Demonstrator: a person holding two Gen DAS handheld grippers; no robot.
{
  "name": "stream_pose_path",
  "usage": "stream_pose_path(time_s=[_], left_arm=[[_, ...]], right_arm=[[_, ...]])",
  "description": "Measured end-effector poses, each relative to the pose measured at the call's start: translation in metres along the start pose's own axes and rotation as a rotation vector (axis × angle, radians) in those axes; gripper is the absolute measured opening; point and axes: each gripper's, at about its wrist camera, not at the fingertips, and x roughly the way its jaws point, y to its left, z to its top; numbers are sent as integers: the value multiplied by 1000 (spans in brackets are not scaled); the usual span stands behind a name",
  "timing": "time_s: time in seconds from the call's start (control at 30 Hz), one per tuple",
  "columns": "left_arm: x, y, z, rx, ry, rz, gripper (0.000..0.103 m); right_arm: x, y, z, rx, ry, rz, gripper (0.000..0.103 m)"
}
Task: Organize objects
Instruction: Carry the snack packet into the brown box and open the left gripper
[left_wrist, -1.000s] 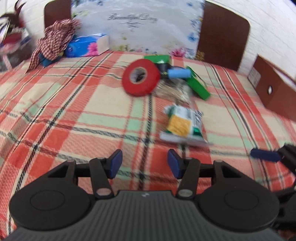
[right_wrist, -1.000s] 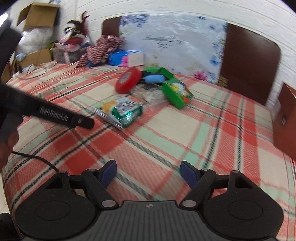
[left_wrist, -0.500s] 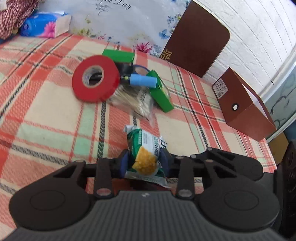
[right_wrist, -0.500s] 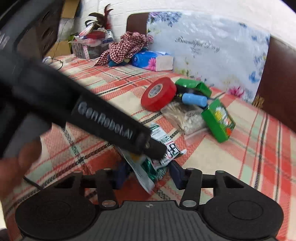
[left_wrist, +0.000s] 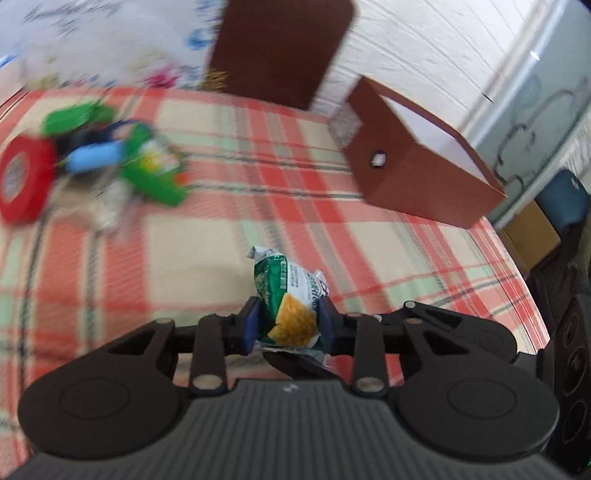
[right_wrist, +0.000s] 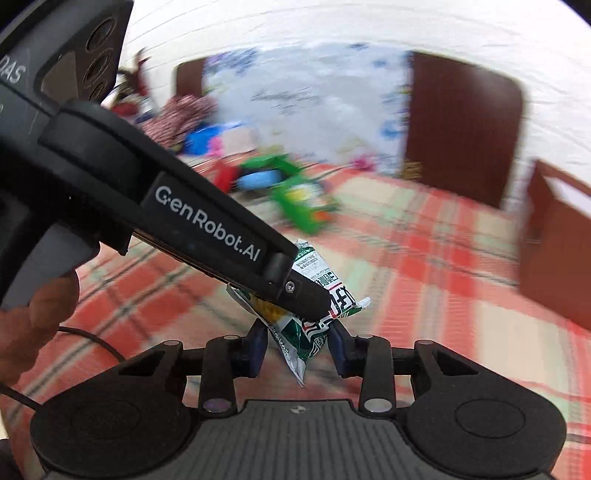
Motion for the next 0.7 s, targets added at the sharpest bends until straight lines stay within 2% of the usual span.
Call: stream_pose_path(time_s=[0.23,0.37,0.53,0.7], left_arm=[[28,-94,76,216,-84,-79,35],[53,-139,114,298,-136,-106,35],[93,-165,146,316,-163,-109,36],[131,-168,165,283,-167,-60,38]], right_arm=[[-43,-76,25,49,-165,-211,36],[-52,-124,43,89,-224,-300,36],[-42,-175,56,131,-235,-351,36],[-19,-205,58,169,-214,-351,38]])
